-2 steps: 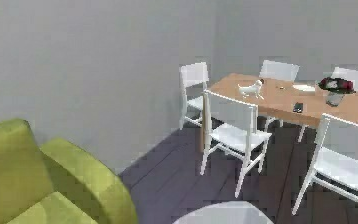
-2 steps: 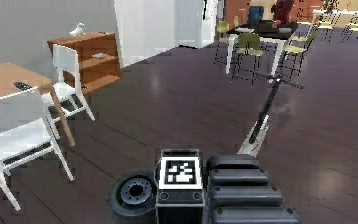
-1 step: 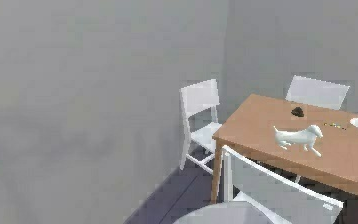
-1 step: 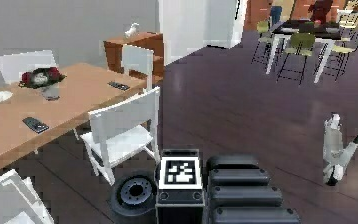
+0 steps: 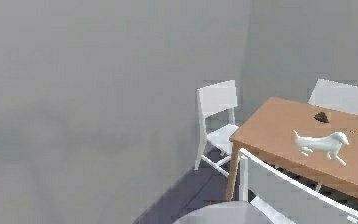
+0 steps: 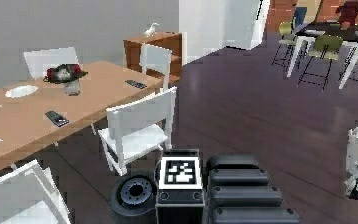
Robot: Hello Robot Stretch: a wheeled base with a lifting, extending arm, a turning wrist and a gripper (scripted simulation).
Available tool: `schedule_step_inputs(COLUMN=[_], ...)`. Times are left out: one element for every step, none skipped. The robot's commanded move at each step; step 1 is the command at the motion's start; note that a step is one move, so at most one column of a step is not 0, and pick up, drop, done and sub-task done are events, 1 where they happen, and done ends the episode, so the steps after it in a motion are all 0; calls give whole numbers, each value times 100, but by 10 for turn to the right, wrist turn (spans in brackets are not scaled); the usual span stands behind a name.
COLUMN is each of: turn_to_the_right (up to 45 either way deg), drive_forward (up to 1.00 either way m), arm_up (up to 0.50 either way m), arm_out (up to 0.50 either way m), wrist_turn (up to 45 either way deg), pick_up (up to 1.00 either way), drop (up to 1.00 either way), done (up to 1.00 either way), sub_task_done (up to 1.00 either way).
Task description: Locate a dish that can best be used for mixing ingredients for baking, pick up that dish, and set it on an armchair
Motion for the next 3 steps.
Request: schedule_step_inputs(turn_to_the_right=[0, -450, 0], drive_forward=[15, 0, 55], arm_up=[0, 0, 0], arm_out=[0, 0, 0], wrist_turn=[0, 0, 0], pick_up=[0, 0, 0], drop=[0, 0, 0], done=[0, 0, 0], sub_task_done=[0, 0, 0])
